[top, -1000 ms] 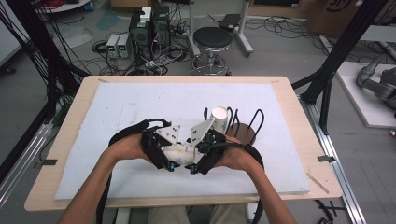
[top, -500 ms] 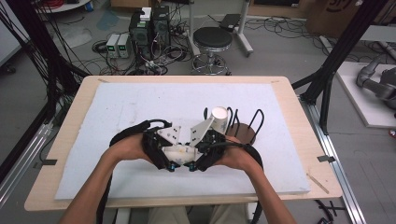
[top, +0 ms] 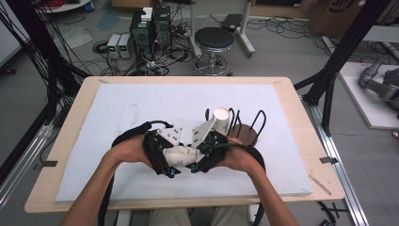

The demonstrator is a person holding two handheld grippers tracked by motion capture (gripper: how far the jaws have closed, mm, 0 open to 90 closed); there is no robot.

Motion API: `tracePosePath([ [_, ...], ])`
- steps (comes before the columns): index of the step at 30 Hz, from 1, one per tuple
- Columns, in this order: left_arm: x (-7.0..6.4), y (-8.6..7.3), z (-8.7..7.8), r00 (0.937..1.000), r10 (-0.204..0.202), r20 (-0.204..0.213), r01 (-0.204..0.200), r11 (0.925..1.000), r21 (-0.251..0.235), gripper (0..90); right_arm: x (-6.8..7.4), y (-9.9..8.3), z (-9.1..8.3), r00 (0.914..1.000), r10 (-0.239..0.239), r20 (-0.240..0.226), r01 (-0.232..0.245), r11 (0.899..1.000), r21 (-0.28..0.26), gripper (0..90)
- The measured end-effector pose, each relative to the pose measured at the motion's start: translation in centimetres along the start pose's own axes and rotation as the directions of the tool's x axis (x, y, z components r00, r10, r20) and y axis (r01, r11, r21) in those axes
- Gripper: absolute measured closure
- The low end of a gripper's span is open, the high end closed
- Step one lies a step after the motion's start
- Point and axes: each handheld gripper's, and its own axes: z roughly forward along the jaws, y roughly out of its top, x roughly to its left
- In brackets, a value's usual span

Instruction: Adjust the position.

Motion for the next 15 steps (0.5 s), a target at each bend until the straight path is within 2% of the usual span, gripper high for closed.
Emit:
tracePosePath([
  [4, -0.04, -0.15, 0.02, 0.9999, -0.010, -0.012, 0.010, 0.9998, -0.017, 11.2, 0.03, 0.00, -0.01, 1.0000, -0.002, -0.002, 0.002, 1.000, -0.001, 36.5],
  [12, -0.29, -0.18, -0.41, 0.9996, -0.003, -0.027, 0.001, 0.9981, -0.061, 11.7, 0.04, -0.14, -0.02, 1.0000, 0.007, -0.002, -0.006, 1.000, 0.004, 36.5],
  [15, -0.34, -0.40, -0.80, 0.9986, -0.015, -0.050, 0.009, 0.9938, -0.111, 12.6, 0.07, -0.34, -0.23, 0.9999, 0.013, 0.001, -0.013, 1.000, -0.007, 36.5],
])
